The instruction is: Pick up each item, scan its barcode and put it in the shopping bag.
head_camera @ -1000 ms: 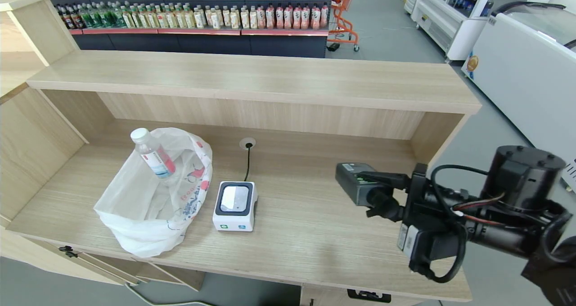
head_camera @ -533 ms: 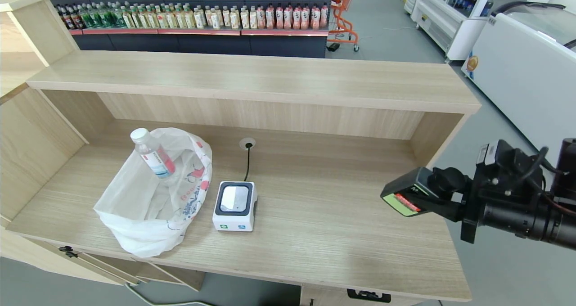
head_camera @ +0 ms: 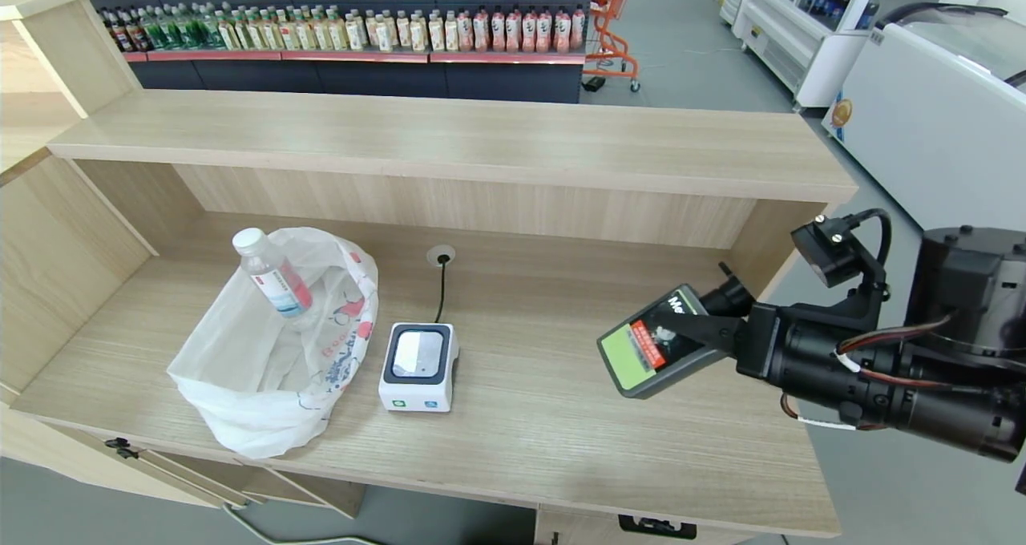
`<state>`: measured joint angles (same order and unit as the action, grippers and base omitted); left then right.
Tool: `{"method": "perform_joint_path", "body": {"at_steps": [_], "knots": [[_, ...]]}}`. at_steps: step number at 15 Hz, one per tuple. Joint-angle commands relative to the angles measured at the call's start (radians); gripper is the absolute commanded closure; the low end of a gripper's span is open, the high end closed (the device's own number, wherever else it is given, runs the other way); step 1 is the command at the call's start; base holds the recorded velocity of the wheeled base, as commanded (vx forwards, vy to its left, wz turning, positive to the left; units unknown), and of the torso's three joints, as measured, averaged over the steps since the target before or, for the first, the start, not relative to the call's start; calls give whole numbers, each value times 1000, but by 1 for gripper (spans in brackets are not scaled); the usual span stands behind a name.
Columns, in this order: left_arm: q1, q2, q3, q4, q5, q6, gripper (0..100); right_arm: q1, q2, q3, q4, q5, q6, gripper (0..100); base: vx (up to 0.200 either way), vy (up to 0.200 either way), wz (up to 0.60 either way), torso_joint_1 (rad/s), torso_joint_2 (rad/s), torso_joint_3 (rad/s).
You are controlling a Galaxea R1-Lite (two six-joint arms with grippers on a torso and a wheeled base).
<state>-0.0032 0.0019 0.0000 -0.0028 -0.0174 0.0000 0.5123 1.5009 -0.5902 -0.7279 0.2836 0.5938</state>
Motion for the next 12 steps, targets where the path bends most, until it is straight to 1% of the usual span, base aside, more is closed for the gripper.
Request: {"method": "perform_joint_path", "body": {"at_steps": [1,3,11,12], "knots": [[0,0,0,0,1,0,0,54,38,-39,-1,0,34,100,0,0,0,0,0,0],[0,0,0,0,1,0,0,69,65,-40,-1,-1,38,100,0,0,0,0,0,0],[0,0,0,0,1,-2,0,68,73,-36,-1,0,38,100,0,0,0,0,0,0],[0,0,0,0,1,-3,0,68,73,-34,-1,0,40,100,0,200,0,7,-2,-2]]}}
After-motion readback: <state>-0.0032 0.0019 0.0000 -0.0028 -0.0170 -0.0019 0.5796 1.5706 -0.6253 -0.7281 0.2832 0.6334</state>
